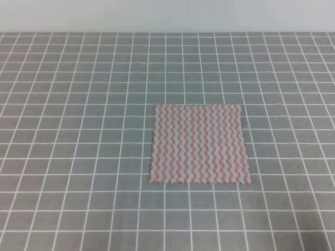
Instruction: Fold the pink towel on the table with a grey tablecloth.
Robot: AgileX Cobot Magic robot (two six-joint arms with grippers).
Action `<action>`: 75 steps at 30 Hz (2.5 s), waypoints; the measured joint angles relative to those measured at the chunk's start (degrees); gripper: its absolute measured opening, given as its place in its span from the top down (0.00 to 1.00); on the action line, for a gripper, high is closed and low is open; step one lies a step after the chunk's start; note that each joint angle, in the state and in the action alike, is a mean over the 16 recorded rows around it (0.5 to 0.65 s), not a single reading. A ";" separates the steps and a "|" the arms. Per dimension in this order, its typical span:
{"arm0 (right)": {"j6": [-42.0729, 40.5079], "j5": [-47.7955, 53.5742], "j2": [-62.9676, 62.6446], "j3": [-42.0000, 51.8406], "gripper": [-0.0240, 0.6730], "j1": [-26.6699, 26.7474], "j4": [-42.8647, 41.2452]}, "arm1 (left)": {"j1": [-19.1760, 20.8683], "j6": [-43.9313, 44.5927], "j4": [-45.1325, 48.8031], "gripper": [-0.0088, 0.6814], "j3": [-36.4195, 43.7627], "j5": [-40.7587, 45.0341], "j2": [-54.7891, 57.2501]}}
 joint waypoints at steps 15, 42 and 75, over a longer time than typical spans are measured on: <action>0.01 -0.31 0.03 0.50 0.99 0.03 -0.01 | 0.00 -0.01 -0.01 0.99 -0.52 0.31 0.76; -0.23 -0.61 0.06 1.00 0.99 0.81 -0.40 | 0.00 -0.03 -0.03 0.99 -1.05 0.67 1.53; -0.28 -2.00 0.05 0.90 0.99 4.63 3.50 | 0.00 -0.95 4.06 0.99 -0.87 -2.16 1.15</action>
